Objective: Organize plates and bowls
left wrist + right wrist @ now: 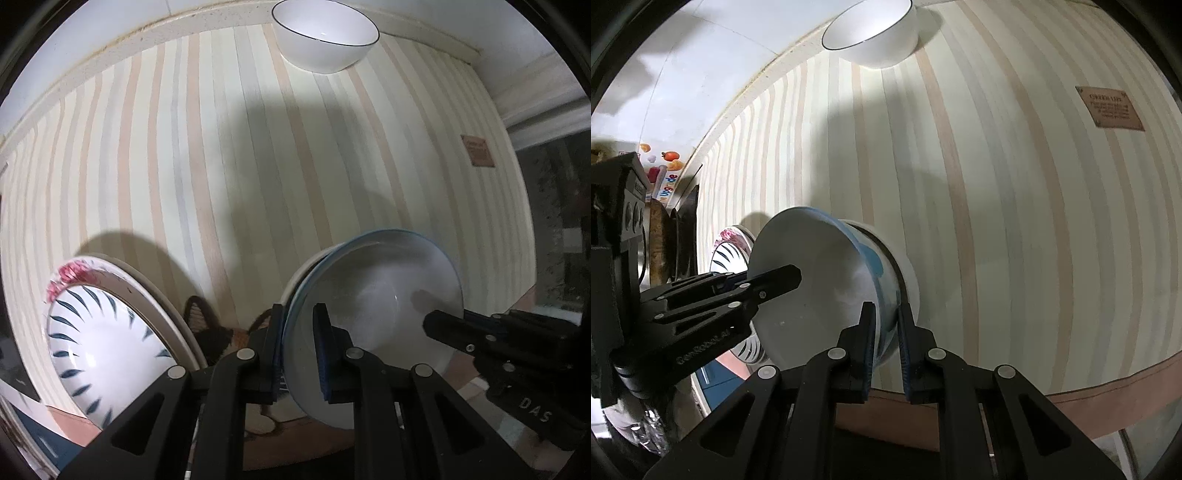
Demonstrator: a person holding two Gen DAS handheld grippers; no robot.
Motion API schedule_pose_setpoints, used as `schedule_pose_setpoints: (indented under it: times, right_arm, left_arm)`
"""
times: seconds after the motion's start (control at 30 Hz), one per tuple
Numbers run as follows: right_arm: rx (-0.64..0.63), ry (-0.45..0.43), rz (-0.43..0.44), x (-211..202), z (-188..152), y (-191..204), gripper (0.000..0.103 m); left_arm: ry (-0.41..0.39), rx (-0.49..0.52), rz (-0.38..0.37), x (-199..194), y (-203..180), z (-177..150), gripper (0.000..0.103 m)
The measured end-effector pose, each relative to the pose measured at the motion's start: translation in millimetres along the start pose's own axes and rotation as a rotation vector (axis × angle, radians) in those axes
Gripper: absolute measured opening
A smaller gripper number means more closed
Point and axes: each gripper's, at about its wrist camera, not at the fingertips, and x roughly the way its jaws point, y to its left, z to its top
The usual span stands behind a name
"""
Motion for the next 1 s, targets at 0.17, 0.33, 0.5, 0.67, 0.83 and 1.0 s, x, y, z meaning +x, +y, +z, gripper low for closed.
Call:
schedule_pose_setpoints:
  times: [0.17,0.33,0.5,0.67,0.83,1.0]
  right_arm:
    - [0.011,0.01,-0.01,2.6,3.0,-2.3,0.014]
    - [0.031,0.022,0.004,3.4,7.7,-4.6,0.013]
    - [0.037,0.049,0.018,3.0,11.8,-5.5,0.013]
    - [0.057,-0.036,0.12,-43.6,36.9,-11.9,0.014]
    - [0.059,-0.232,0.13,-81.1,108.8,-22.7,0.056]
    - [0.085,-0.285,0.103,-63.6,185.3,-33.7,0.056]
  left_arm:
    - [-0.001,0.013,0.016,2.1,-2.6,1.1,0.013]
    - [0.003,0.012,0.019,2.2,-0.7,0.3,0.013]
    - [0.014,0.001,0.008,-3.1,2.6,-0.4,0.013]
    - [-0.109,-0.027,0.006,-56.6,15.8,14.3,0.015]
    - [-0.244,-0.111,-0.017,-80.7,36.5,84.0,0.033]
    - [-0.226,-0.186,-0.068,-52.2,50.3,159.2,0.033]
